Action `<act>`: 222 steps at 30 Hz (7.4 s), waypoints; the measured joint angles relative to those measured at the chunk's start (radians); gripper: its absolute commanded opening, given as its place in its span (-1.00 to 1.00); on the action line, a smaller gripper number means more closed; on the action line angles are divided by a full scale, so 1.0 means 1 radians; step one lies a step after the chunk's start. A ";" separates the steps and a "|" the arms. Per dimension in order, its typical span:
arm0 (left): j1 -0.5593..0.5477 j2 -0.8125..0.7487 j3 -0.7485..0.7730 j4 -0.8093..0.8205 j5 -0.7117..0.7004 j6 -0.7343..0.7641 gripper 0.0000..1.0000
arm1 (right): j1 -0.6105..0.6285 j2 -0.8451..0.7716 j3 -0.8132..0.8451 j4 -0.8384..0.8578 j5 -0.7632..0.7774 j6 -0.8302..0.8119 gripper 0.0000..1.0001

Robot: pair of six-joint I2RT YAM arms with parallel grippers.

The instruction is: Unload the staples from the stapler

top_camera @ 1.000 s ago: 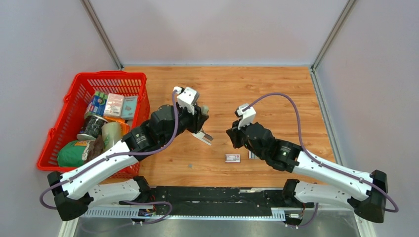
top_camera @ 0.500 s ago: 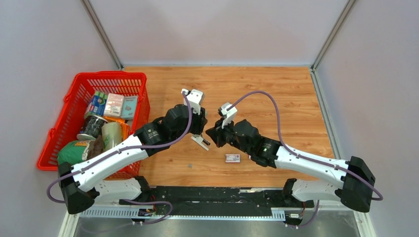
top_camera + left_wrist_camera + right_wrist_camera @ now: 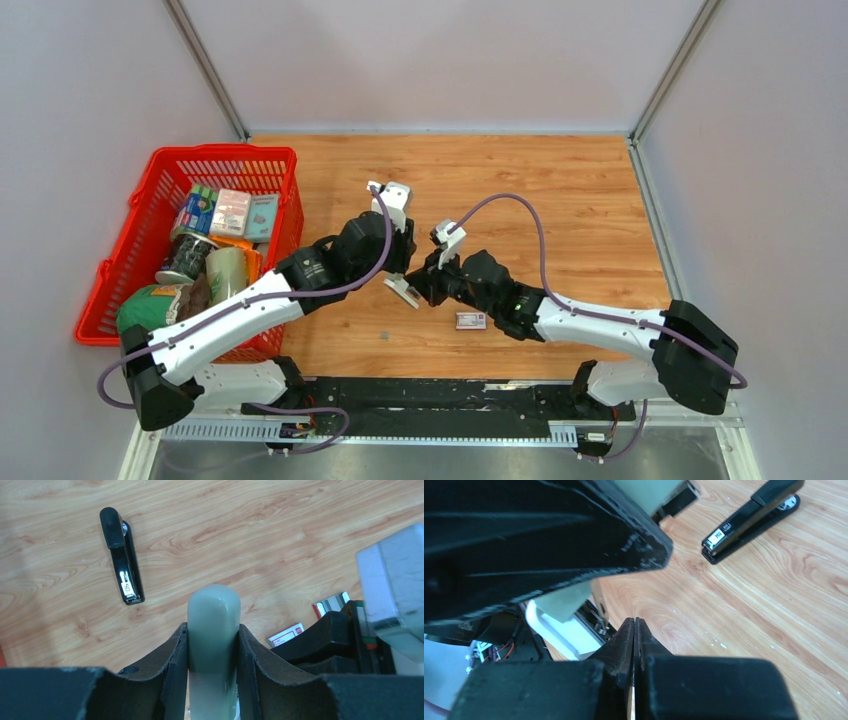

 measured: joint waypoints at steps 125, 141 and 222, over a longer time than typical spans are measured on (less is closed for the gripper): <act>0.021 -0.225 -0.068 0.085 0.209 -0.003 -1.00 | -0.074 -0.350 0.075 -0.363 0.100 -0.060 -1.00; 0.021 -0.192 -0.157 0.401 0.525 0.006 -1.00 | -0.194 -0.555 0.005 -0.366 -0.425 0.080 -1.00; -0.104 0.102 0.029 0.432 0.399 0.151 -1.00 | -0.212 -0.584 0.063 -0.582 -0.214 -0.048 -0.99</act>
